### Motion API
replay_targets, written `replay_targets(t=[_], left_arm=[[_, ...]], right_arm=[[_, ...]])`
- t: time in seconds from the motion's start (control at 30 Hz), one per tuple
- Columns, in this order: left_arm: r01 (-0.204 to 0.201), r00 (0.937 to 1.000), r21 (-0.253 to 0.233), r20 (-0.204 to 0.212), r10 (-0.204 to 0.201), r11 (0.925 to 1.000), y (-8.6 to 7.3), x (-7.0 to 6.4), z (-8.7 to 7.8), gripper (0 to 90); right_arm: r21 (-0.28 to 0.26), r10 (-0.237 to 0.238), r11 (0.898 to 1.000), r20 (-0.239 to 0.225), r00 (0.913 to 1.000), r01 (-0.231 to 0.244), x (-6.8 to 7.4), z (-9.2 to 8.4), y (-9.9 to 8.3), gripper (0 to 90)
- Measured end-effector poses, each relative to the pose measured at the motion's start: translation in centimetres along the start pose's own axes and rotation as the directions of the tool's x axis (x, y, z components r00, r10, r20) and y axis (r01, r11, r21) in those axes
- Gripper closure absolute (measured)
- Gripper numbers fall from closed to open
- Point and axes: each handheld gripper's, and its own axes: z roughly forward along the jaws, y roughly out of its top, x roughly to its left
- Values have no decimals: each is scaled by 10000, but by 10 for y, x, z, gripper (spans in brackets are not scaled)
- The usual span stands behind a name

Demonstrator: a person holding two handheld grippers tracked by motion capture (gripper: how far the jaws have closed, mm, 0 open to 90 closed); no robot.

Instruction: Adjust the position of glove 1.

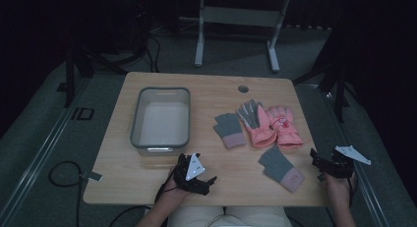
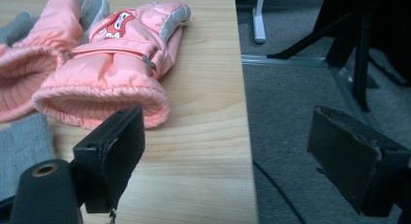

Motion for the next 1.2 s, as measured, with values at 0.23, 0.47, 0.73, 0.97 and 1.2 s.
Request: replay_targets(t=[0.23, 0.47, 0.73, 0.97, 1.2], left_arm=[[61, 10000, -12, -39, -61, 10000, 0, 0, 0, 37], [89, 10000, -2, 30, -89, 10000, 0, 1, 0, 37], [28, 10000, 31, -1, -28, 10000, 0, 0, 0, 37], [14, 10000, 45, -20, -14, 10000, 0, 0, 1, 37], [5, 10000, 78, 12, -5, 10000, 0, 1, 0, 36]], right_arm=[[-192, -48, 9998, -242, 9997, 43, 2, -8, 14, 133], [-605, -637, 9962, -221, 9977, 623, 12, -17, 36, 124], [-1477, -1066, 9845, -742, 9915, 948, 31, -29, 70, 124], [-1789, -1540, 9748, -1055, 9824, 1336, 46, -31, 91, 125], [-2010, -1848, 9672, -1373, 9731, 1554, 61, -30, 109, 131]])
